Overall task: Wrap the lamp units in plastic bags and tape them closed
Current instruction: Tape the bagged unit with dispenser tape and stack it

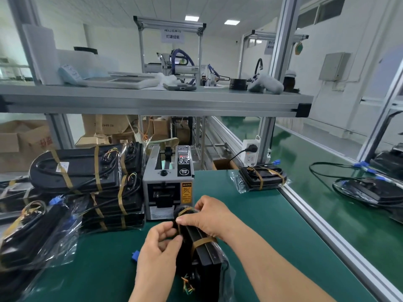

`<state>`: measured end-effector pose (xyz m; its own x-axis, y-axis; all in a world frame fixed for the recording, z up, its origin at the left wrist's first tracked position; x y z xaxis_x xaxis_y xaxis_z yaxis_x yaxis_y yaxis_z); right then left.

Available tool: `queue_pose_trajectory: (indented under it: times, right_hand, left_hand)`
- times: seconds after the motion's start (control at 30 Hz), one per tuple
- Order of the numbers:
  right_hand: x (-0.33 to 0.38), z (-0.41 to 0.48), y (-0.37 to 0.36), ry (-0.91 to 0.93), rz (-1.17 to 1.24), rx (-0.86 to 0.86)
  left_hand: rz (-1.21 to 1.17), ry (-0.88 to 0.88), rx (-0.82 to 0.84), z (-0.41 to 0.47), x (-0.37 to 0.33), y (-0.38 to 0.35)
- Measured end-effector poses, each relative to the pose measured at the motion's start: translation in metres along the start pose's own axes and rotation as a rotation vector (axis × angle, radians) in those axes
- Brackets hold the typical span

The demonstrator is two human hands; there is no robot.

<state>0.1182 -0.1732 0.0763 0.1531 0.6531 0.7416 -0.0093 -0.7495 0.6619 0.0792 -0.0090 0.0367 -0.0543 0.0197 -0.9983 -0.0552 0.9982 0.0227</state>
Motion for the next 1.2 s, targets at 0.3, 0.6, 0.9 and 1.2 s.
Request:
queue_pose_trajectory:
  times: [0.3,0.6,0.9,1.2]
  right_hand:
    - [0.004,-0.001,0.003,0.028,-0.048,-0.030]
    - [0.005,-0.004,0.003,0.035,-0.025,-0.019]
    - [0.004,-0.005,0.004,0.018,-0.030,-0.012]
    - [0.008,-0.014,0.020,0.064,-0.046,0.002]
  left_hand:
    - [0.032,0.039,-0.001,-0.002,0.008,0.002]
    - [0.014,0.065,-0.019,-0.004,0.007,-0.001]
    - [0.044,0.072,-0.046,-0.001,0.011,-0.003]
    - [0.120,0.014,-0.148,-0.004,0.026,0.024]
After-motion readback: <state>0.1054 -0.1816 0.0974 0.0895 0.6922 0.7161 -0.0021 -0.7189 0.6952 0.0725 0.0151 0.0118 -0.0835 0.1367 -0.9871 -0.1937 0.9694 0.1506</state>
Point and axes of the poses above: each hand's wrist, its own z-axis towards the middle knuckle, its own y-axis out of the back of the hand, x = y × z, the point moved 10 cm from there along z, towards the middle knuckle, and after that the axes turned 1 degree about y, right-handed, at the moved point
